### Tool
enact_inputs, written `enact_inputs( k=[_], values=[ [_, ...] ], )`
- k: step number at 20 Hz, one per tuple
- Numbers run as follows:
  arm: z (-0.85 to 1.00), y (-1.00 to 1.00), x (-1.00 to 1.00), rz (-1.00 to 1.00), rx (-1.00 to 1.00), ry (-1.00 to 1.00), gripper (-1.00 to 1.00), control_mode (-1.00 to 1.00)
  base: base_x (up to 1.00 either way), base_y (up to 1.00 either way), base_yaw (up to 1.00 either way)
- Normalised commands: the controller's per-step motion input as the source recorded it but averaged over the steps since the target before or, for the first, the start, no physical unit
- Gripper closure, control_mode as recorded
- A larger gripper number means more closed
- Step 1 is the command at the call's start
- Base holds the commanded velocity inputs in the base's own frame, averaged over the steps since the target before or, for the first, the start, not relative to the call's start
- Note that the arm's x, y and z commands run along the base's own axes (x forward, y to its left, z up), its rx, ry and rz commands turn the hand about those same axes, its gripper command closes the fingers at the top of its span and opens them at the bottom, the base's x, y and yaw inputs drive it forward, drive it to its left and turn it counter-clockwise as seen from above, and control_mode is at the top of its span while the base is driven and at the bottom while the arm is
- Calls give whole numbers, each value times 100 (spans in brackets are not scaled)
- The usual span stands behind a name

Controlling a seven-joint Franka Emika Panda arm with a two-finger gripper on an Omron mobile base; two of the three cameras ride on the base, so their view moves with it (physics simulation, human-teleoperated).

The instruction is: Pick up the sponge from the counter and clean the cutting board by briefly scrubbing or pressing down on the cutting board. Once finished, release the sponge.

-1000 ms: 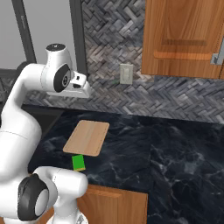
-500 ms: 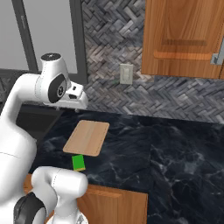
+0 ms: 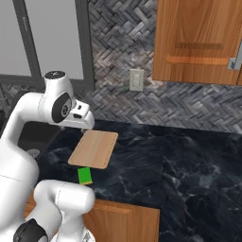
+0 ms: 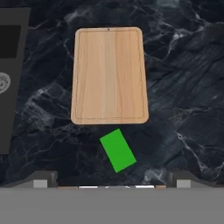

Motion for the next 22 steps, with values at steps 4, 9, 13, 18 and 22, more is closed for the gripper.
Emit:
enact_inputs(
  k=[4,9,13,18,22],
  values=[
    [-23,0,0,0,0,7,-100,-100,0,0,0],
    [-22,0,0,0,0,7,-100,-100,0,0,0],
    [-21,0,0,0,0,6,-100,-100,0,0,0],
    [-17,0,0,0,0,4,-100,-100,0,0,0],
    [-9,0,0,0,0,0,-100,-100,0,0,0]
  ],
)
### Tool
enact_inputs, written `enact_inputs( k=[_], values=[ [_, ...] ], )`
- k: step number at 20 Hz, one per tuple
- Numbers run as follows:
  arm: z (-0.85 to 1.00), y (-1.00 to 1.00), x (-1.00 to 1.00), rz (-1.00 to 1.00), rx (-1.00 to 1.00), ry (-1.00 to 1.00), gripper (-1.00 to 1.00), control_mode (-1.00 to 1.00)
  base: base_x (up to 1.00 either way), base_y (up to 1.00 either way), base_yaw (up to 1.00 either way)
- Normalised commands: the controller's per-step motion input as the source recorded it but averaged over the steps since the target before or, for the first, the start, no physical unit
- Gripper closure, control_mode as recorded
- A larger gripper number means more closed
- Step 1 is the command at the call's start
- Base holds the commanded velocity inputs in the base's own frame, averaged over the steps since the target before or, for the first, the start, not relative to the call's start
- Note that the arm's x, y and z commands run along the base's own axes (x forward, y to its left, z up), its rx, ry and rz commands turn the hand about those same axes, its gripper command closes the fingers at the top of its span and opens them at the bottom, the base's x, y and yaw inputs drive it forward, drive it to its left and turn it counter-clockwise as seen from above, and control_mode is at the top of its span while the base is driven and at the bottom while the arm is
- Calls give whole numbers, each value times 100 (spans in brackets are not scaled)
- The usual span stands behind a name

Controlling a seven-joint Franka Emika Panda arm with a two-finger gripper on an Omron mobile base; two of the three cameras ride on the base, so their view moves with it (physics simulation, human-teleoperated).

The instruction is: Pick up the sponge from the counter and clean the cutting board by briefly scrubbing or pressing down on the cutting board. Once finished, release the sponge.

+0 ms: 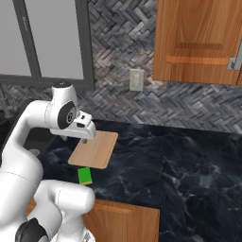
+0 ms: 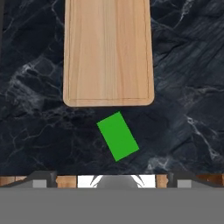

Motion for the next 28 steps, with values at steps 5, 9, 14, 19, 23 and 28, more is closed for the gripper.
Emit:
enact_inputs(
  k=[5,9,14,19,23,28],
  values=[
    [-9,0,0,0,0,0,-100,-100,0,0,0],
    [-26,0,0,0,-2,5,-100,-100,0,0,0],
    [-27,-3,0,0,-1,3,-100,-100,0,0,0],
    [-22,-2,0,0,0,4,-100,-100,0,0,0],
    [-19,0,0,0,0,7,-100,-100,0,0,0],
    [-17,0,0,0,0,8,-100,-100,0,0,0]
  ],
)
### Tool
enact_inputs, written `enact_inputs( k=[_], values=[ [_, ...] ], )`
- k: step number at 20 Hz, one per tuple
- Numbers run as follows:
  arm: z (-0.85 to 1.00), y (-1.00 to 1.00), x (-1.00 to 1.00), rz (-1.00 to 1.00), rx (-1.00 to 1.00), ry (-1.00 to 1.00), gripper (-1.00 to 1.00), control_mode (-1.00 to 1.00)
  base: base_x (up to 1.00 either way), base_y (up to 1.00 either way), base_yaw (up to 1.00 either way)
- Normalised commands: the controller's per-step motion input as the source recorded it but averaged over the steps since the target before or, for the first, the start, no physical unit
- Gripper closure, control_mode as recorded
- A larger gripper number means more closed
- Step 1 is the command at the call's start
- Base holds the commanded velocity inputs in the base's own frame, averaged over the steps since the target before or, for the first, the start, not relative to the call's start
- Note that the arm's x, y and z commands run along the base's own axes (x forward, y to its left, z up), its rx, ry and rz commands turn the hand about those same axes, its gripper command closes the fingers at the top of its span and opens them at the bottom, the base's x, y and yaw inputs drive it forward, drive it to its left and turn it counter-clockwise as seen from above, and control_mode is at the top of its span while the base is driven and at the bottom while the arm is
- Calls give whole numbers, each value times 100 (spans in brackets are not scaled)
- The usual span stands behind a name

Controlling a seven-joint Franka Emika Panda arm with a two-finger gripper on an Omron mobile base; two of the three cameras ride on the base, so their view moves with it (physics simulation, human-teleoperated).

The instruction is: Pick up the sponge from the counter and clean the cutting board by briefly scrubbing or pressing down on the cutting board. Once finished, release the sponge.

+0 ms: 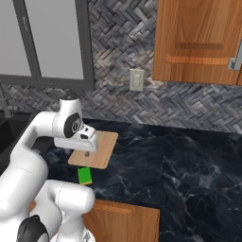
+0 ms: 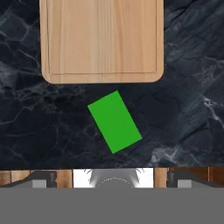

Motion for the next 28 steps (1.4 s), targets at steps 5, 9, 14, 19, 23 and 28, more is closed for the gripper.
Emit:
enact_inputs(
  k=[5,9,14,19,23,28],
  values=[
    [-17,0,0,0,0,8,-100,-100,0,0,0],
    [-16,-1,0,0,0,7,-100,-100,0,0,0],
    [-16,-2,0,0,0,7,-100,-100,0,0,0],
    [-15,-3,0,0,0,7,-100,-100,0,0,0],
    [-15,0,0,0,0,8,-100,-100,0,0,0],
    [-14,-4,0,0,0,5,-100,-100,0,0,0]
  ],
)
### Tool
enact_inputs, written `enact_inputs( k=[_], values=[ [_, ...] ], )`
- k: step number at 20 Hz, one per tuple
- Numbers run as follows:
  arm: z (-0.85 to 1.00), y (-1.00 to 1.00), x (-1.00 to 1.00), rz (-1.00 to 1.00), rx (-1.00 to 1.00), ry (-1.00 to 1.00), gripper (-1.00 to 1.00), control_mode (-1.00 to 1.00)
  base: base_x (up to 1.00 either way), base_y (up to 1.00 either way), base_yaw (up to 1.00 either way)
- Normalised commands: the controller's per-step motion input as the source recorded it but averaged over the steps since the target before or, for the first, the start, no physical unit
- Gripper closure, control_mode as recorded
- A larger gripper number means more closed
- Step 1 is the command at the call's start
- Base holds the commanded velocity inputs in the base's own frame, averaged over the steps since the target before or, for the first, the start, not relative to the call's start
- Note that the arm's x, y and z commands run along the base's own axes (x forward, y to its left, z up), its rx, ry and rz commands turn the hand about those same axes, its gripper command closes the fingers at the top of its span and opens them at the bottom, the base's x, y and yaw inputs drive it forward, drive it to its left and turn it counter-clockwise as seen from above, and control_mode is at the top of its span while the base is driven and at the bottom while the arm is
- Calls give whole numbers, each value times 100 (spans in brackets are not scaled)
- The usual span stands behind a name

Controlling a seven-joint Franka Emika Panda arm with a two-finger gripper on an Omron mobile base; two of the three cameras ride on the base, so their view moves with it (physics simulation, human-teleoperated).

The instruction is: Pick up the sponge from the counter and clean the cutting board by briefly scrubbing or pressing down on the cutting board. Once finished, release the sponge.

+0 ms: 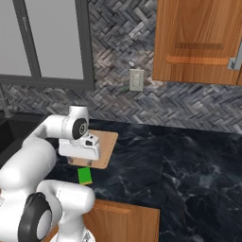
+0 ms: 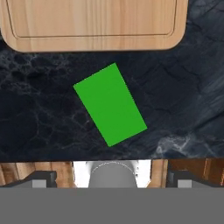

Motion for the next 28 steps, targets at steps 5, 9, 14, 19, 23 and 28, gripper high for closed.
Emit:
enact_inputs(
  k=[5,9,14,19,23,28],
  values=[
    [-14,-4,0,0,0,5,-100,-100,0,0,0],
    [-14,-3,0,0,0,5,-100,-100,0,0,0],
    [-14,-4,0,0,0,4,-100,-100,0,0,0],
    [-13,-5,0,0,0,4,-100,-100,0,0,0],
    [-14,-1,0,0,0,3,-100,-100,0,0,0],
    [-25,0,0,0,0,1,-100,-100,0,0,0]
  ],
)
